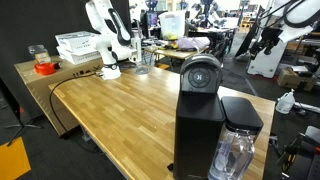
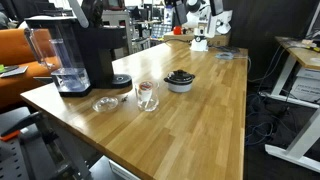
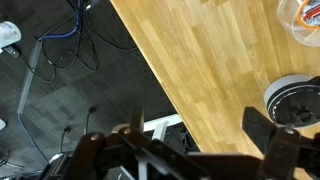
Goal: Close the top compartment of the coffee maker.
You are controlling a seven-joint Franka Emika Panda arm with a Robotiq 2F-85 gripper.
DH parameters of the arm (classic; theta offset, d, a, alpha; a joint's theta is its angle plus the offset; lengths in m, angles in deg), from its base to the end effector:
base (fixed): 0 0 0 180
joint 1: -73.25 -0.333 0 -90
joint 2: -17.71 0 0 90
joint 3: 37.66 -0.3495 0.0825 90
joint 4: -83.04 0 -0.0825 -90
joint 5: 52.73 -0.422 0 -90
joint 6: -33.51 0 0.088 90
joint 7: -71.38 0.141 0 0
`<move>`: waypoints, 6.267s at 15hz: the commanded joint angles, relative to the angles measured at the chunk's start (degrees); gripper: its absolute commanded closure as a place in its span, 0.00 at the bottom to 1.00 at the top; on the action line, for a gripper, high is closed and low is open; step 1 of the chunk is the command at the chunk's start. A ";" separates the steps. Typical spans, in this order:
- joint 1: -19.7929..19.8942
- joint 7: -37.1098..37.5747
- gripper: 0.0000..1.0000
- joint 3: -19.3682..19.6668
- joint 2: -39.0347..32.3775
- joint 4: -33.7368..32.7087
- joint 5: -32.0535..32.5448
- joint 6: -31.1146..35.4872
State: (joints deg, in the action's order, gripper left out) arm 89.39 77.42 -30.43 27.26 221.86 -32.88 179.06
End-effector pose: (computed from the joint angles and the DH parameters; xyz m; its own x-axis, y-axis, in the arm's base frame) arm 0.4824 -0.2111 0.3770 0.9384 -0.2143 0.2712 -0.2762 -0.9366 0.2156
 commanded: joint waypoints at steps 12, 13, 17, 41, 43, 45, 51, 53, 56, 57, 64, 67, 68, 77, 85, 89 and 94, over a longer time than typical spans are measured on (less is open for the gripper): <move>-4.65 -4.87 0.00 0.07 -8.29 -9.09 -1.43 -2.67; -5.26 -5.74 0.00 0.08 -9.38 -10.42 -1.90 -2.48; -7.47 -12.15 0.00 -0.31 -11.99 -13.45 -7.65 -2.46; -12.98 -27.74 0.00 -4.37 -12.16 -14.35 -13.58 -8.82; -12.94 -27.73 0.00 -4.31 -12.16 -14.35 -13.58 -8.82; -12.94 -27.73 0.00 -4.31 -12.16 -14.35 -13.58 -8.82; -13.68 -29.84 0.00 -5.13 -12.23 -14.35 -13.56 -9.05; -14.53 -31.00 0.00 -6.11 -12.93 -15.40 -13.64 -9.85; -15.95 -31.51 0.00 -7.49 -14.43 -17.29 -12.45 -10.67; -16.29 -31.63 0.00 -7.83 -15.12 -18.13 -12.32 -10.77; -16.33 -31.51 0.00 -8.86 -20.16 -24.57 -14.38 -11.15; -16.10 -30.72 0.00 -8.61 -21.11 -26.39 -13.69 -11.88; -15.91 -30.87 0.00 -8.62 -21.19 -26.62 -13.90 -12.00; -16.04 -30.42 0.00 -8.72 -20.65 -25.42 -13.18 -10.81; -16.36 -30.83 0.00 -9.34 -20.52 -25.88 -13.37 -10.39; -16.24 -31.45 0.26 -9.73 -20.10 -25.52 -14.20 -10.11; -16.46 -31.23 0.58 -10.26 -19.37 -25.15 -14.25 -9.32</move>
State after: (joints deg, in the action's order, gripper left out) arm 72.64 46.88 -40.15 6.99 196.25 -46.45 168.95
